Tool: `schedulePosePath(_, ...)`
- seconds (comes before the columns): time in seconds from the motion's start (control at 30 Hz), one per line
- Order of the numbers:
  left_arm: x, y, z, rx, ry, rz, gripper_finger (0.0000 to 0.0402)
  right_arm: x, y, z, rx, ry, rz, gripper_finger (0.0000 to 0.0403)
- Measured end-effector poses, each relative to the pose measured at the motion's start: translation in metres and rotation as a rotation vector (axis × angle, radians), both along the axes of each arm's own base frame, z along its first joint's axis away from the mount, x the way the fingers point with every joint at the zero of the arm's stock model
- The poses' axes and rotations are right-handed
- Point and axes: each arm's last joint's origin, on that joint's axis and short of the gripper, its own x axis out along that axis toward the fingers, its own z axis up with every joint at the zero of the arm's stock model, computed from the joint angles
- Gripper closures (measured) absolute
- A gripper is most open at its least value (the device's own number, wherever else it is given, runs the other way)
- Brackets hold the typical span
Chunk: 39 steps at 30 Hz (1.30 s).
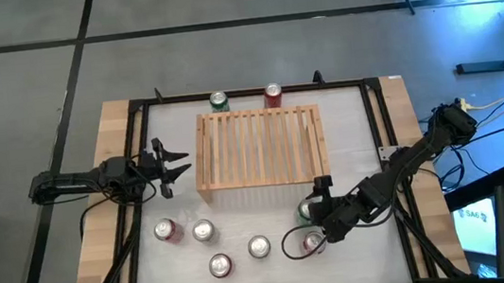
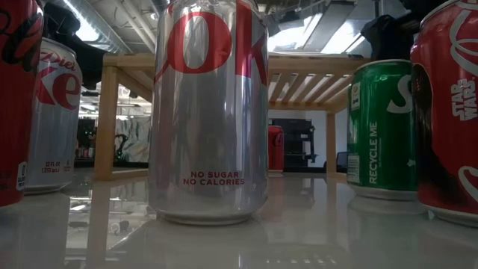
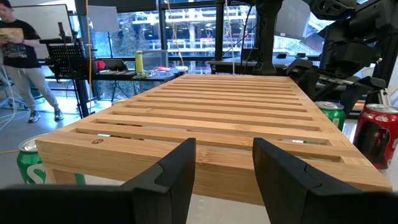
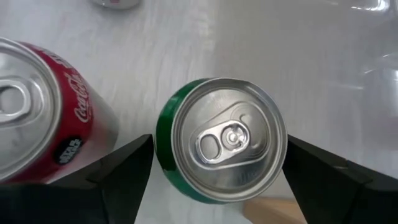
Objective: Place canned beverage on shelf
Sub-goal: Put the bottom green soda can on the shelf
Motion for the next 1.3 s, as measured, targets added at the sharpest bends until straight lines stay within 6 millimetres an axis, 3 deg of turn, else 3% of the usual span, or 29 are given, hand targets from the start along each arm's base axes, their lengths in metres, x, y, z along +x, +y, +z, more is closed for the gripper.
schedulePosePath(0.67, 0.000, 0.000, 0.000, 0.000, 0.000, 0.000, 0.0250, 0.001, 0.001, 0.001, 0.004, -0.013, 0.009, 0.0065)
schedulePosePath(1.1, 0.000, 0.000, 0.000, 0.000, 0.001, 0.000, 0.0250, 0.011, 0.007, -0.015, -0.033, -0.003, 0.016, 0.0066)
schedulePosePath(1.3, 0.000, 0.000, 0.000, 0.000, 0.001, 0.000, 0.0250, 0.011, 0.007, -0.015, -0.028, 0.005, 0.021, 0.0091)
